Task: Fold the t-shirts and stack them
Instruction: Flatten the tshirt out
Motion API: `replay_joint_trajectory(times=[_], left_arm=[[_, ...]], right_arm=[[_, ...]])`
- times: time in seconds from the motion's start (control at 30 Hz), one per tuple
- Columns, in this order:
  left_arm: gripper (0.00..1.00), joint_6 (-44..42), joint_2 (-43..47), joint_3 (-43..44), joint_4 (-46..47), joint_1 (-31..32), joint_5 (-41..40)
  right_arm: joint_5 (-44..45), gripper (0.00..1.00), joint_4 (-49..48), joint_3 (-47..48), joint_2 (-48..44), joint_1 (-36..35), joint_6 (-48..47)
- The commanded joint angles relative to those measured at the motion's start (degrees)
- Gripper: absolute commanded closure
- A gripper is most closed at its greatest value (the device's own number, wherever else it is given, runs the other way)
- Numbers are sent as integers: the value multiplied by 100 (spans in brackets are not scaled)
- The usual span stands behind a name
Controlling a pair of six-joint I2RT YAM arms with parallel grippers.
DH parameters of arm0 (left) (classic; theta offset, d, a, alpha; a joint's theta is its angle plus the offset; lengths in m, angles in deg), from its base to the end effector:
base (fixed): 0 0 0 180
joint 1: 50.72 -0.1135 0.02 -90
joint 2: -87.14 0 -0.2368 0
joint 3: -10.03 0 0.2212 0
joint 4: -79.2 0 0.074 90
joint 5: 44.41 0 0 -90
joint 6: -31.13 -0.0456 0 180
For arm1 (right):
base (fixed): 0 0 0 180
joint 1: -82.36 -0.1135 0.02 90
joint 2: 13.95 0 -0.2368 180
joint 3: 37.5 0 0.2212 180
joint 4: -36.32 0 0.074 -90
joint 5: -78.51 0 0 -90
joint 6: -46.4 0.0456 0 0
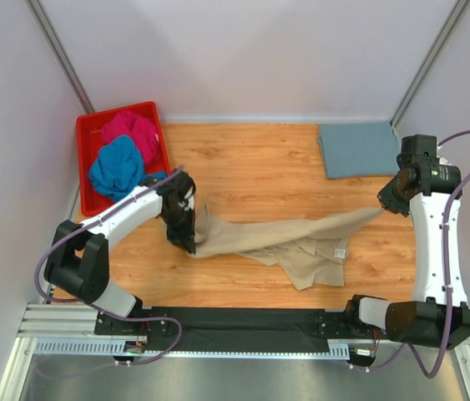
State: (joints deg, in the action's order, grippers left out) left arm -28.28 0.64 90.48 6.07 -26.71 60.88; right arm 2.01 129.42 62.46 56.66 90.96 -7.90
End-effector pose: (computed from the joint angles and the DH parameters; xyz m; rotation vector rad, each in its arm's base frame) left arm 0.2213 -0.1118 0.2107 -0.1366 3.0538 -0.4973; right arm 0.1828 -0.0384 0.3392 1.0623 2.4164 -0.1595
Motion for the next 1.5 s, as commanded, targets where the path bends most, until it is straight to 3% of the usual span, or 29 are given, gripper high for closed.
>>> replay_joint_trajectory(times=[0.0,0.03,0.13,0.37,0.67,1.1,1.47], left_arm=[[73,544,220,-747,61,262,168],[56,562,265,-775,-18,262,63],[45,483,274,-329,-377,253,-482],[45,-95,-751,1787,-537,253,-800],[46,-1010,-2255,2985,-651,543,-1519],[40,-1222,-3092,3118,-141,930,-1898],[40,-1310,-3487,3285,-70,1088,-2205]], right_arm=[[92,100,675,-195,-275,54,-64],[13,100,684,-257,-302,54,-37],[-451,100,658,-581,-494,54,59],[-708,100,526,-1321,-891,54,139],[-805,100,411,-1672,-1136,45,121],[-919,100,341,-2463,-1567,54,156],[-831,100,490,-2534,-1831,45,130]])
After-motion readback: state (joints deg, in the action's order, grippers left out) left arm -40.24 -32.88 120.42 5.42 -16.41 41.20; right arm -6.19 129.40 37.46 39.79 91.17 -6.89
